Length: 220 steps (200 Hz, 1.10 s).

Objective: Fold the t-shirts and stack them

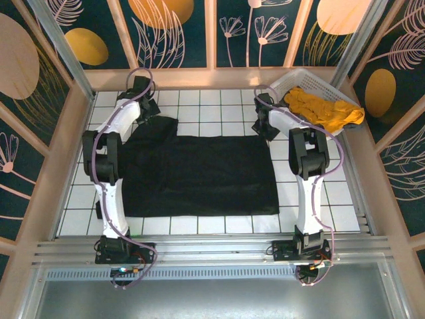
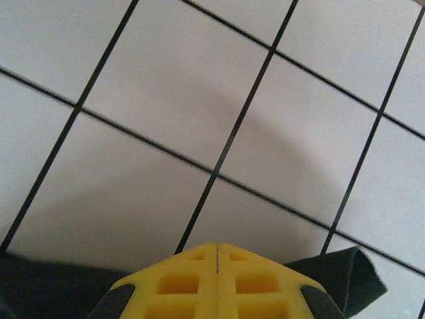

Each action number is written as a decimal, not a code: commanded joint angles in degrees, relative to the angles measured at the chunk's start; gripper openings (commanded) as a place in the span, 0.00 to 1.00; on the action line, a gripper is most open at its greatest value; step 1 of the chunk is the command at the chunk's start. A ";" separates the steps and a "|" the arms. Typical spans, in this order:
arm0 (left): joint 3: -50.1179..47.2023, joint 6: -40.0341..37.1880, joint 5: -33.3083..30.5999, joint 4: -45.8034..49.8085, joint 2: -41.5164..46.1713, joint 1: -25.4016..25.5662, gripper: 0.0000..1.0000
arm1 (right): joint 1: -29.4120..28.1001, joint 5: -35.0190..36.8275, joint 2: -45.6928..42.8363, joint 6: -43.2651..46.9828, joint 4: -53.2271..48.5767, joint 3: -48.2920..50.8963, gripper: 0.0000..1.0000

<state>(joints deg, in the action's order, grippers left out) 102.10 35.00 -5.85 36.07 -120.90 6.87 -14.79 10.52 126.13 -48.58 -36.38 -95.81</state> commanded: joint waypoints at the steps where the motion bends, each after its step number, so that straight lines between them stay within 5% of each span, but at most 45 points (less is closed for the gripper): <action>1: -5.68 0.57 -0.03 -0.51 7.34 0.24 0.00 | -0.97 1.77 -5.63 4.14 1.44 3.08 0.00; 43: -20.48 2.80 0.55 -1.26 21.88 0.25 0.00 | -2.49 0.92 -15.17 8.64 6.38 12.71 0.00; 112: -35.50 9.43 -7.93 8.05 45.14 0.25 0.00 | -4.52 1.17 -30.92 9.56 5.53 29.34 0.00; 220: -45.18 18.80 -6.37 22.46 57.75 0.16 0.00 | -4.89 -1.83 -41.84 7.85 2.30 45.32 0.00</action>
<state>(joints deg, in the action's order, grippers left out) 59.70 49.56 -13.50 53.52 -65.63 6.87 -19.05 9.56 86.04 -40.40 -32.16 -51.92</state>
